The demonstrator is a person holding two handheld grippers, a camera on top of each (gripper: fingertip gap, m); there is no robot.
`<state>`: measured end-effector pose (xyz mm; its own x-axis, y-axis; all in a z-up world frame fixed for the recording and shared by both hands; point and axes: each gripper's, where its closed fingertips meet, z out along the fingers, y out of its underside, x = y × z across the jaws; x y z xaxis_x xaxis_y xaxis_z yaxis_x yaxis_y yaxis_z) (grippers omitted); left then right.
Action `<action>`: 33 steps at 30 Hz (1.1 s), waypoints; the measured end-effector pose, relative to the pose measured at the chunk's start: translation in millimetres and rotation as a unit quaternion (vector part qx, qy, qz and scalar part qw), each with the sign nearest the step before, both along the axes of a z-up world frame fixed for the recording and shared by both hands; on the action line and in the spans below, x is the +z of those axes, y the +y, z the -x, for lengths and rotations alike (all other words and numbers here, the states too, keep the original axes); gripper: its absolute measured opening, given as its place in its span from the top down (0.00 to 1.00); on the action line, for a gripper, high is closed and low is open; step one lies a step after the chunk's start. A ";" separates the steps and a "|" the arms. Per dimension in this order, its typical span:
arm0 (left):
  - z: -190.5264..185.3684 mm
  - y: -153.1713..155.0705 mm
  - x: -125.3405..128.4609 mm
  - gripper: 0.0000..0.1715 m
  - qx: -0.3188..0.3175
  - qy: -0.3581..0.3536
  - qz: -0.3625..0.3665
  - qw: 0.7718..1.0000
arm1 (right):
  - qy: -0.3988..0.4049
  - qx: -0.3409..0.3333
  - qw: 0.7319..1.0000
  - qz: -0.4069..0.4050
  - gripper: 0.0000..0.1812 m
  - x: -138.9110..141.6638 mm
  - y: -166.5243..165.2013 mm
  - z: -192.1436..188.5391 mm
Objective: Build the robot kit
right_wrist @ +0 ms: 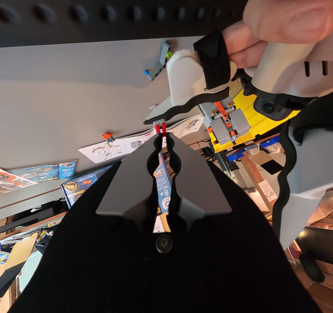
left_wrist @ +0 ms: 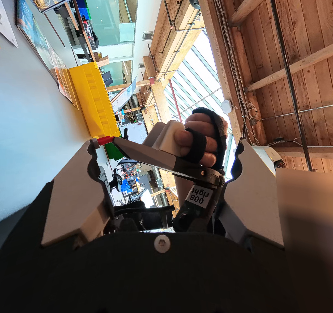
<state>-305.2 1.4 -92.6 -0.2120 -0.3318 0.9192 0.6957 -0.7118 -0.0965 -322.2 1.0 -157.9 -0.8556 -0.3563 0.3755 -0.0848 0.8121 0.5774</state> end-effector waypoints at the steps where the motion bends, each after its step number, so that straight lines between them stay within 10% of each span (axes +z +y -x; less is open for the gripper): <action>1: -0.3 0.1 -0.2 0.14 -0.001 -0.001 0.000 1.000 | -0.001 -0.002 1.000 0.000 0.98 0.0 0.3 0.1; 33: -7.0 2.5 0.7 0.07 0.007 0.016 -0.011 1.000 | -0.056 -0.107 0.992 -0.034 0.98 -4.1 6.3 -4.2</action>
